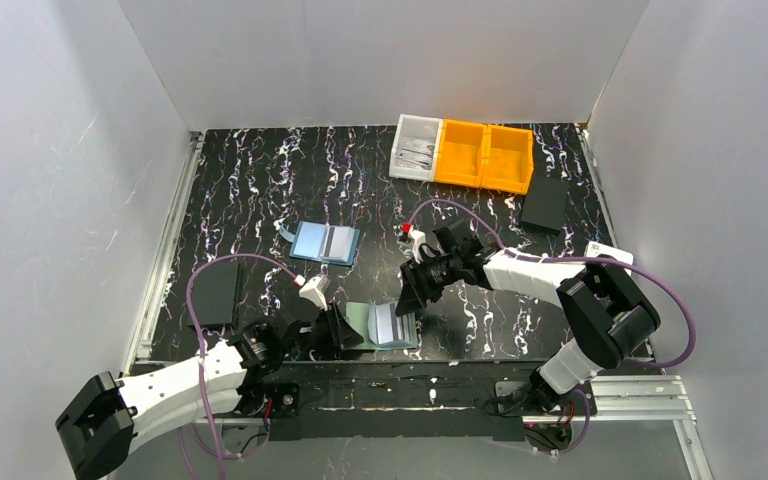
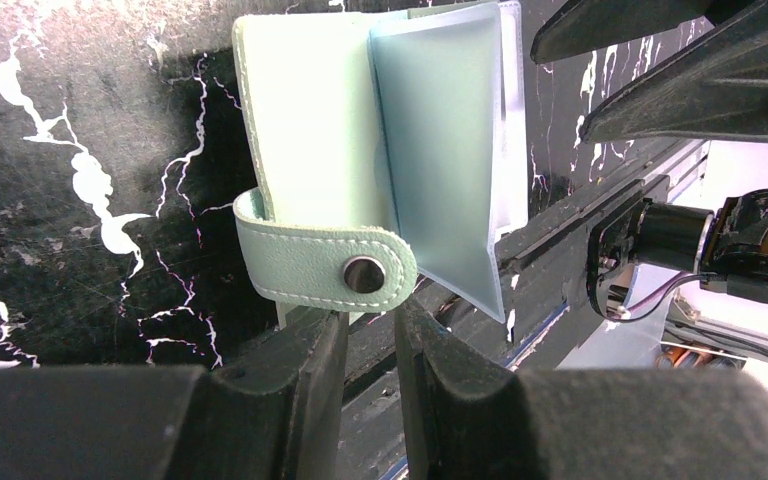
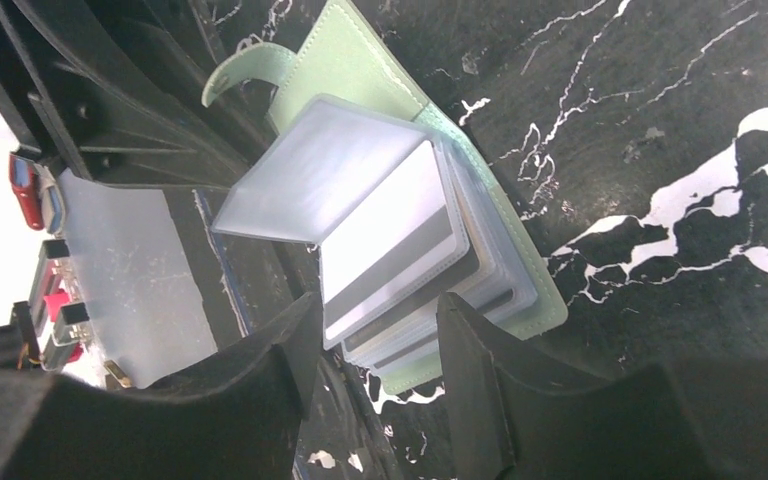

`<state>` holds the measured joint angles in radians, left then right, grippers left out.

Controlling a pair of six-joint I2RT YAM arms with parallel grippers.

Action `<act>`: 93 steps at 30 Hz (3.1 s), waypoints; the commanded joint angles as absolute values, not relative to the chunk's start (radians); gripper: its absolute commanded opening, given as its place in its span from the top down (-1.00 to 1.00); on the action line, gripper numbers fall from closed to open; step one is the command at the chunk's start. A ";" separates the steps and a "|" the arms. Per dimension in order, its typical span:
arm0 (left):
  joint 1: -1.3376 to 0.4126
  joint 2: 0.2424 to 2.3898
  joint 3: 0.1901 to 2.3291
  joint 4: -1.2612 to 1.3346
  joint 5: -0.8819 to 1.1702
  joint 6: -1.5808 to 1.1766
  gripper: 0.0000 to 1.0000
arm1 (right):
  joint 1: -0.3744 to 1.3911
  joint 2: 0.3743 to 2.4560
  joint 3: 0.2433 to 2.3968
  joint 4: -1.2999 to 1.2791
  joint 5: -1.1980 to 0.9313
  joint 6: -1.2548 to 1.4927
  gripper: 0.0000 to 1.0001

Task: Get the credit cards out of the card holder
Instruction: Remove the credit card from the card holder.

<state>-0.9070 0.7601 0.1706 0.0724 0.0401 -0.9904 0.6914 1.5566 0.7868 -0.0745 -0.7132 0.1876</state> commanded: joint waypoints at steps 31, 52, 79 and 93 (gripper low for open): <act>-0.909 0.765 0.149 0.115 0.055 -1.003 0.56 | 0.693 1.608 0.751 0.073 -0.766 0.295 -0.04; -0.910 0.750 0.145 0.155 0.055 -1.014 0.55 | 0.698 1.638 0.744 0.118 -0.775 0.338 0.12; -0.909 0.449 0.377 0.033 0.091 -0.962 -0.30 | 0.694 1.656 0.781 0.145 -0.728 0.363 0.97; -0.977 1.159 0.569 0.139 0.129 -1.009 0.50 | 0.652 1.624 0.763 0.157 -0.723 0.357 0.97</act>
<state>-0.9701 1.1124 0.5999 0.1375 0.1656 -0.9671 0.6779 1.6735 0.7570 0.1078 -0.7578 0.3866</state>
